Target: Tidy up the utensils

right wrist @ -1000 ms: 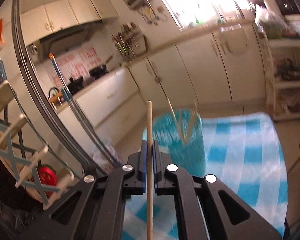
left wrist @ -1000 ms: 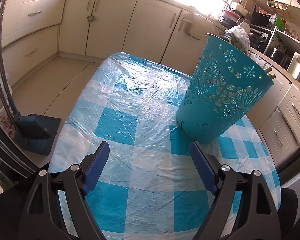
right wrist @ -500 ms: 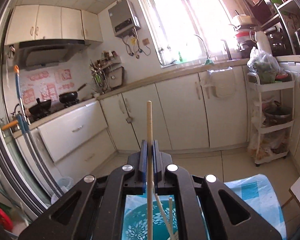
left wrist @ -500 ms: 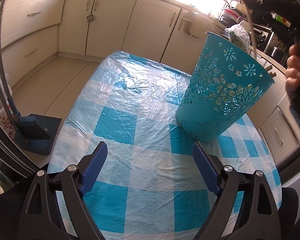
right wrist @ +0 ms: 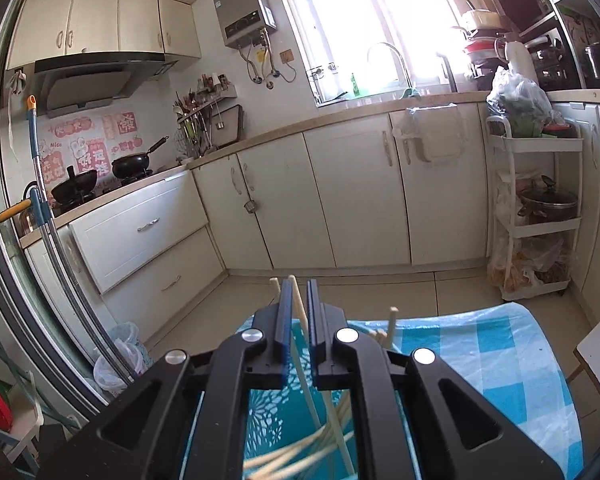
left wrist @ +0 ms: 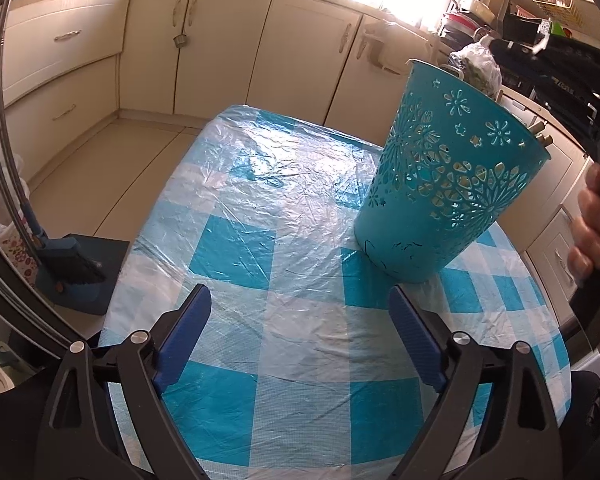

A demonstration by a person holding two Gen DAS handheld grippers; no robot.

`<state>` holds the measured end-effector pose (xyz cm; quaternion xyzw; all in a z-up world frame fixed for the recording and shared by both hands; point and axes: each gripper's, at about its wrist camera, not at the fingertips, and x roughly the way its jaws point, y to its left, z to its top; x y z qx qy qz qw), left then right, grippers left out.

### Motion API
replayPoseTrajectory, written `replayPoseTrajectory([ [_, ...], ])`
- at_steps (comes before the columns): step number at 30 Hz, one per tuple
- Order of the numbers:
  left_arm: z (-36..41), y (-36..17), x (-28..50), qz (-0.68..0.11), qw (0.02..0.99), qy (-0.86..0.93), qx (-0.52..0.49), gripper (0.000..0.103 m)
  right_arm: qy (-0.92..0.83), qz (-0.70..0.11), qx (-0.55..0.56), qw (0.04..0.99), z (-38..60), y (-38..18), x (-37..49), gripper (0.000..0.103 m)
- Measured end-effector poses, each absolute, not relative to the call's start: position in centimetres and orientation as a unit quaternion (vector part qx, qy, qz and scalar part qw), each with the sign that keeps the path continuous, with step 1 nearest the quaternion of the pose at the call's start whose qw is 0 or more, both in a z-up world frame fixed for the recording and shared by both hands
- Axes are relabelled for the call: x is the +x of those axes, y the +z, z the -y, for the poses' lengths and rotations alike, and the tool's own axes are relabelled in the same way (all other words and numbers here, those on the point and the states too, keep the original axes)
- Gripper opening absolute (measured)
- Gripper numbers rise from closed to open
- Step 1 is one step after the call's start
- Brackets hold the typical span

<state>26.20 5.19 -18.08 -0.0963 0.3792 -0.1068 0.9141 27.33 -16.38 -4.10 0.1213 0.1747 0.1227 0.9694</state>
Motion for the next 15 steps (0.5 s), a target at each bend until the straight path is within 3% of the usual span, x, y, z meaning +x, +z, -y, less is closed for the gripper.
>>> replayPoseTrajectory([
  [2, -5.2, -18.0, 26.2, -0.379, 0.914, -0.106, -0.094, 0.089, 0.122, -0.175, 0.118, 0.97, 16.6, -4.1, 26.2, 0.02],
  [5, -5.2, -17.7, 25.9, -0.372, 0.918, -0.1, -0.089, 0.089, 0.11, -0.177, 0.12, 0.971, 17.4, -4.3, 23.5, 0.049],
  [7, -5.0, -17.0, 25.5, -0.368, 0.921, -0.098, -0.08, 0.089, 0.103, -0.186, 0.119, 0.97, 17.9, -4.6, 21.7, 0.057],
  [9, -4.7, -15.7, 24.8, -0.359, 0.925, -0.096, -0.076, 0.091, 0.085, -0.206, 0.12, 0.967, 18.4, -5.1, 19.6, 0.078],
  [12, -4.2, -13.2, 23.5, -0.348, 0.93, -0.088, -0.072, 0.095, 0.061, -0.236, 0.123, 0.962, 19.1, -5.7, 17.5, 0.093],
  [15, -3.3, -10.5, 22.1, -0.353, 0.931, -0.068, -0.061, 0.096, 0.041, -0.277, 0.123, 0.952, 19.6, -6.3, 15.5, 0.096],
])
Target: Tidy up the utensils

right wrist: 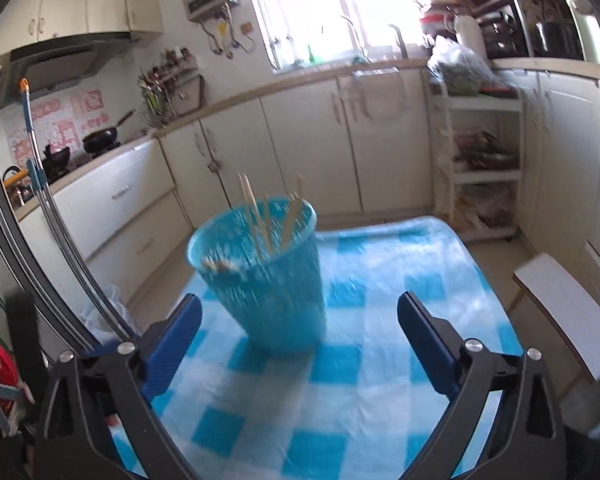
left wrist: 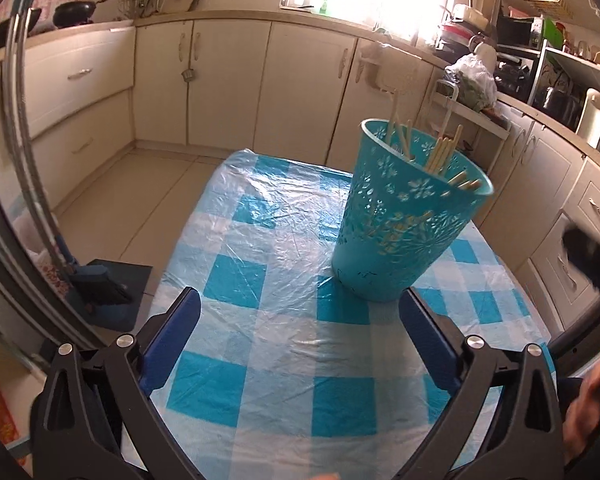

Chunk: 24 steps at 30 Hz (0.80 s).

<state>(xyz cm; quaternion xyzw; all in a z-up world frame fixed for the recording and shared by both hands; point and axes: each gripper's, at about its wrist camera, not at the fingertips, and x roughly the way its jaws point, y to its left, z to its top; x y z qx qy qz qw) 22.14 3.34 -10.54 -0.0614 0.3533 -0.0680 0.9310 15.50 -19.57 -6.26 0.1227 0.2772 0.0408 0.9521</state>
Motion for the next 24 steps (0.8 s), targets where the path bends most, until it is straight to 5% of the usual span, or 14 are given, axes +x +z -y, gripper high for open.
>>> replayPoseTrajectory([
  [14, -2.2, 2.5, 8.6, -0.328, 0.943, -0.056, -0.004, 0.096, 0.044, -0.292, 0.089, 0.951, 16.5, 1.1, 3.1, 0.096],
  [24, -2.8, 5.8, 0.7, -0.305, 0.951, -0.056, 0.0, 0.096, 0.03, -0.244, 0.145, 0.958, 15.3, 2.6, -5.2, 0.096],
])
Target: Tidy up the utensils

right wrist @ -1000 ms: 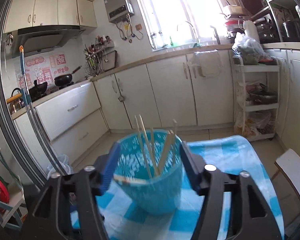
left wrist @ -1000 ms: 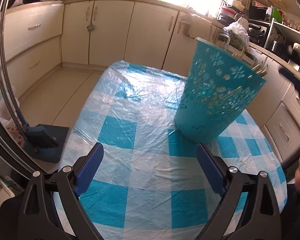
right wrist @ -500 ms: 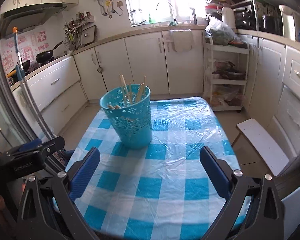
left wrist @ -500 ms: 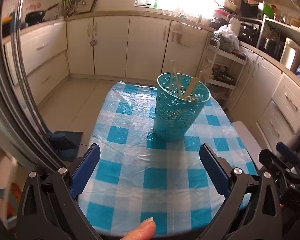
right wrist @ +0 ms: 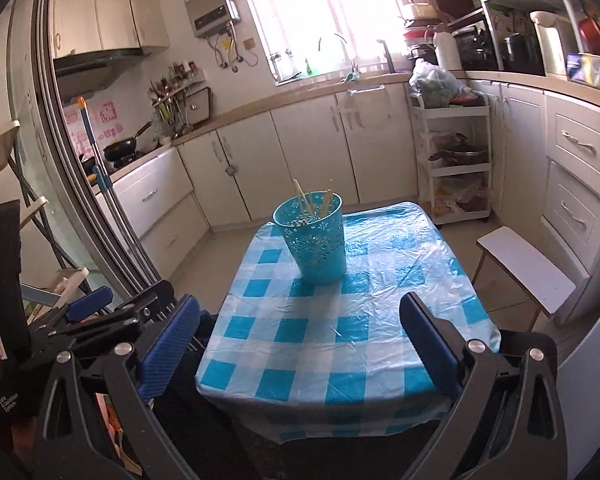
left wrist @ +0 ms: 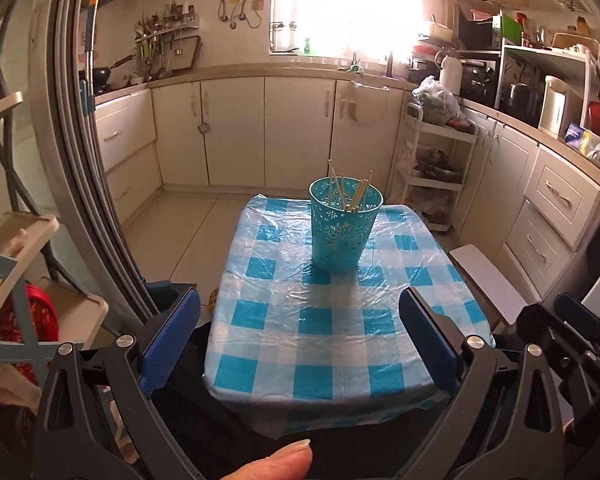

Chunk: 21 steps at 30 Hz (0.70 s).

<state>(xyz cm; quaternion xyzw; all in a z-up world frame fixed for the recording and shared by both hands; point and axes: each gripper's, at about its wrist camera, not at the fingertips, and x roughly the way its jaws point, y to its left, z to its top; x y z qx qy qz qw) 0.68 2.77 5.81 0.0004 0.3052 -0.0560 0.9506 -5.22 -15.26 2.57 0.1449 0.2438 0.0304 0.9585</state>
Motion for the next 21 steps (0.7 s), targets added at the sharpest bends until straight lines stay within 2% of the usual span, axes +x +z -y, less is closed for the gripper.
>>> replayPoseTrajectory([
  [5, -3.8, 6.3, -1.4, -0.298, 0.954, -0.043, -0.008, 0.096, 0.018, -0.21, 0.144, 0.967, 15.2, 3.8, -7.5, 0.096],
  [21, -4.4, 7.8, -4.8, -0.27, 0.962, -0.041, -0.01, 0.096, 0.022, -0.188, 0.138, 0.972, 14.8, 4.7, -9.9, 0.096],
])
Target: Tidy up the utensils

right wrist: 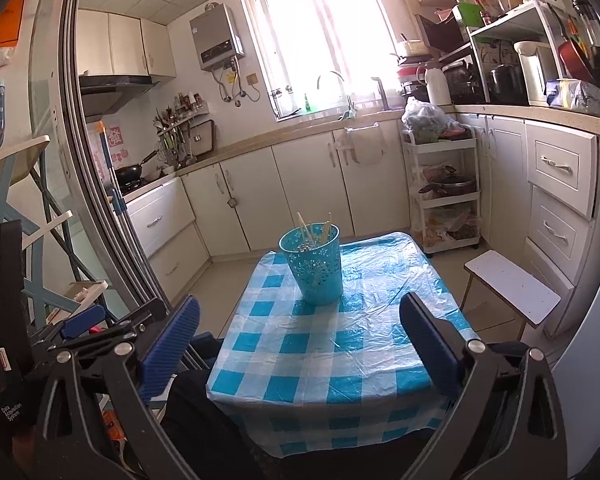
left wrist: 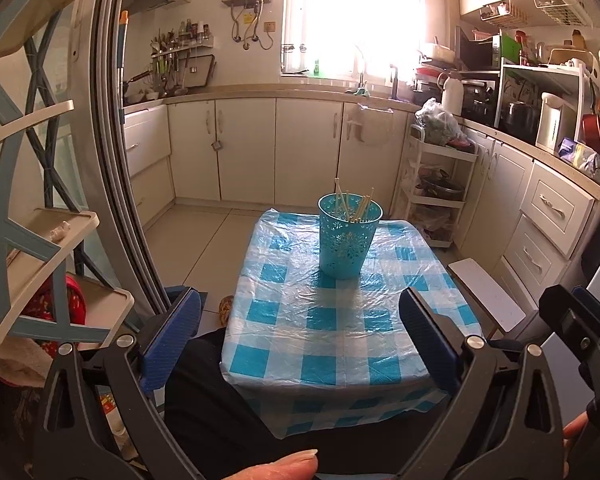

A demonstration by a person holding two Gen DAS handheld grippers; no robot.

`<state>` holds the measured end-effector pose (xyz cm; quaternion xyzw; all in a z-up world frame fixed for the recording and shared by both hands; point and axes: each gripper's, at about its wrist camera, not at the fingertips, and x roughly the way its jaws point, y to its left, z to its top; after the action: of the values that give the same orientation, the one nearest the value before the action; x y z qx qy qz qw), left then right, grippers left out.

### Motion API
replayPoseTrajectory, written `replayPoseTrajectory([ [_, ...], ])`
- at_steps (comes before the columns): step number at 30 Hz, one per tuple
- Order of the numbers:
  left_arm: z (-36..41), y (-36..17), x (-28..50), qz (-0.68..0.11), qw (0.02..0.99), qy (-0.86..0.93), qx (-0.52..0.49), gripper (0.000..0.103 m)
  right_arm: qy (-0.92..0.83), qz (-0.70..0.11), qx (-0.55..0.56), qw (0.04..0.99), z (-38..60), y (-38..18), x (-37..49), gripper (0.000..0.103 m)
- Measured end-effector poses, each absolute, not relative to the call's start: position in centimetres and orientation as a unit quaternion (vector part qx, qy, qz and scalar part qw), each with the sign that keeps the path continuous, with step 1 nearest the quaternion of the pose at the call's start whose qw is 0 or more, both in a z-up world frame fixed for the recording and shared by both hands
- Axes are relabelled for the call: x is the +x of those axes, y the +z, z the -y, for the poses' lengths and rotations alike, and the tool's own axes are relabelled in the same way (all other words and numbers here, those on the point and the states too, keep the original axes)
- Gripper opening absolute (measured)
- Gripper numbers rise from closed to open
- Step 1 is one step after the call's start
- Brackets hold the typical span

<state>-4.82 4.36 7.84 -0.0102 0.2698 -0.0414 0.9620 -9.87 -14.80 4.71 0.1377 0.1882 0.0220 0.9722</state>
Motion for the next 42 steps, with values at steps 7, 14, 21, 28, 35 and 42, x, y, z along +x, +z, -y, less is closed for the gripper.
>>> replayPoseTrajectory([
  [7, -4.33, 7.82, -5.01, -0.268, 0.963, -0.042, -0.011, 0.096, 0.021, -0.184, 0.129, 0.974, 14.23, 4.86, -10.24, 0.096],
  [14, -4.53, 7.98, -5.38, -0.265, 0.963, -0.041, -0.012, 0.096, 0.02, -0.183, 0.124, 0.975, 13.95, 4.99, -10.42, 0.096],
  [21, -4.65, 8.0, -5.48, -0.264, 0.964, -0.04, -0.011, 0.096, 0.019, -0.179, 0.121, 0.976, 13.84, 5.15, -10.6, 0.096],
  [28, -4.85, 8.0, -5.59, -0.263, 0.964, -0.04, -0.012, 0.096, 0.019, -0.177, 0.119, 0.977, 13.83, 5.17, -10.79, 0.096],
  [35, -4.81, 7.99, -5.58, -0.263, 0.964, -0.04, -0.012, 0.096, 0.02, -0.177, 0.118, 0.977, 13.89, 5.2, -10.8, 0.096],
  [42, -4.76, 8.0, -5.58, -0.263, 0.964, -0.039, -0.012, 0.096, 0.019, -0.178, 0.118, 0.977, 13.8, 5.16, -10.84, 0.096],
])
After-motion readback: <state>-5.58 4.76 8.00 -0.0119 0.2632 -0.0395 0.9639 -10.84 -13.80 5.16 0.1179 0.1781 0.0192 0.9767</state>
